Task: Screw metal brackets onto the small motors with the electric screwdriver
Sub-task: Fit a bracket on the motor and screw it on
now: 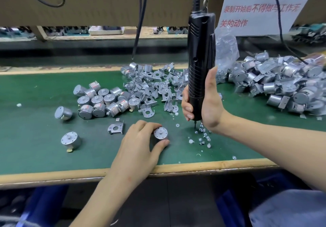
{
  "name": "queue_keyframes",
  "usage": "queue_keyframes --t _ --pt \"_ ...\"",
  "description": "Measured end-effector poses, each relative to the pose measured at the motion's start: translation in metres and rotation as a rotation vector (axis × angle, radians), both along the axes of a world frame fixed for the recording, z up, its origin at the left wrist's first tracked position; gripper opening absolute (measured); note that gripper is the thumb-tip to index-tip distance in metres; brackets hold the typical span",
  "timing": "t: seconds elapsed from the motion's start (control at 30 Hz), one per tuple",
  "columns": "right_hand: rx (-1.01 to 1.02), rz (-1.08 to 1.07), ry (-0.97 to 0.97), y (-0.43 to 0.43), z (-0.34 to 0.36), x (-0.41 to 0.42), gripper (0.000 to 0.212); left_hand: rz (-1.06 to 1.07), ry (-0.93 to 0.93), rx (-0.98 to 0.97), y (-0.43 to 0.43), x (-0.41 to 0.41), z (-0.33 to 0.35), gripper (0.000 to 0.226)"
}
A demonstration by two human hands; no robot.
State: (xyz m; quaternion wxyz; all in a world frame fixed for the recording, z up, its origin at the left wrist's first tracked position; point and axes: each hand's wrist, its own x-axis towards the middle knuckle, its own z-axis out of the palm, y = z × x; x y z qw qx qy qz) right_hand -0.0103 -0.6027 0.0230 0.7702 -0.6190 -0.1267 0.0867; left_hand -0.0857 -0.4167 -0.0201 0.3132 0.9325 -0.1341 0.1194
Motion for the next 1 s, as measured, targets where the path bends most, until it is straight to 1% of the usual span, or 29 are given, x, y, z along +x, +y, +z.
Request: queue_keyframes --t 0.17,0.33,1.0 --pt "-0.001 0.012 0.013 0.0020 0.0002 -0.0009 0.097 0.024 -0.024 -0.018 0.0001 0.0004 -0.0011 0.035" --pt "-0.012 0.014 0.017 0.0035 0.0020 -0.0013 0.100 0.023 -0.043 -0.026 -0.0003 0.0006 -0.0028 0.032" --pt "-0.039 0.005 0.007 0.0024 0.0021 -0.0021 0.099 0.025 -0.046 -0.036 0.0000 0.0003 -0.0046 0.033"
